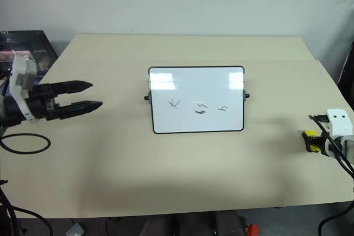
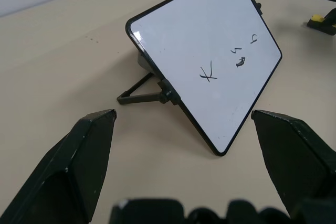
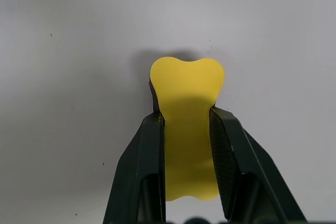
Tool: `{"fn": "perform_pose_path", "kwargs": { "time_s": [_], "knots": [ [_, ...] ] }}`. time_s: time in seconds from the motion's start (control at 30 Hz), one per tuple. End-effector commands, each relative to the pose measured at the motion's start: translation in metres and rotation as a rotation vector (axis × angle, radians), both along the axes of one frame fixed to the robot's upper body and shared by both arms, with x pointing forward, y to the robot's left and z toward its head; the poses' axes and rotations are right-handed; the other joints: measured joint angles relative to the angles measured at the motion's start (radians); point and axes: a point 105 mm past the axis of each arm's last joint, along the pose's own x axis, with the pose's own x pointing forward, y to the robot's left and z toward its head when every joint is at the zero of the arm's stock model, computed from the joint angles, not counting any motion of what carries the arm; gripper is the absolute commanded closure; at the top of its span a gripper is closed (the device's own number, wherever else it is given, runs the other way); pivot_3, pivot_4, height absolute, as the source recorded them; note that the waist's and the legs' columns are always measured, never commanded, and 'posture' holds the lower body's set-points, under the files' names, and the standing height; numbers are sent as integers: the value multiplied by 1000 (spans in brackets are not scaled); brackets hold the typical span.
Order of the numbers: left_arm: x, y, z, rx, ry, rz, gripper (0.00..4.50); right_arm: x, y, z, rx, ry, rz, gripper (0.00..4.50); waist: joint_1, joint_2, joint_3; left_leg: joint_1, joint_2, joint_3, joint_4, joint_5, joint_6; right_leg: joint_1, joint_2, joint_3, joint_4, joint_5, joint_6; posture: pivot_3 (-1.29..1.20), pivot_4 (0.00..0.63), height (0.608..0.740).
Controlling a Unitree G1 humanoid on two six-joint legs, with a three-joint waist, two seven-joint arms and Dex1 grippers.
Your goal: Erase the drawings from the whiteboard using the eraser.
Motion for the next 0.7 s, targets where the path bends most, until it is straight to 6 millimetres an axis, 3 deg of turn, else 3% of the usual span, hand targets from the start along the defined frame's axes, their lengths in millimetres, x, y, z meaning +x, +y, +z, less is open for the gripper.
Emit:
{"fn": "perform_pose_path", "kwargs": {
  "time_s": [0.03,0.1,0.27,0.4,0.53,0.7],
  "knots": [
    [-1,2,13,17,-51,2,0,11,3,54,-68,-153,34,3649,-1,0,0,0,0,0,0,0,0,0,0,0,0,0,0,0,150,740],
    [-1,1,14,20,-52,-2,0,16,11,75,-85,-214,63,3650,-1,0,0,0,0,0,0,0,0,0,0,0,1,0,0,0,150,740],
    [2,-2,17,26,-58,-16,0,34,60,139,-113,-420,234,3650,-2,1,0,0,1,0,1,0,0,0,1,0,1,0,0,0,150,740],
    [3,-6,17,30,-57,-28,0,45,133,178,-103,-576,486,3667,-3,0,0,0,1,0,1,0,0,-1,1,0,1,0,0,0,150,740],
    [4,-9,16,37,-50,-41,0,47,215,180,-186,-643,804,3668,-3,0,0,-1,2,0,1,0,0,-1,2,0,1,1,-1,0,150,740],
    [2,-10,12,63,-34,-56,0,45,271,171,-259,-667,1045,3668,3,0,0,-3,2,-1,2,0,0,-2,1,-1,0,3,-5,0,150,740]
  ]
}}
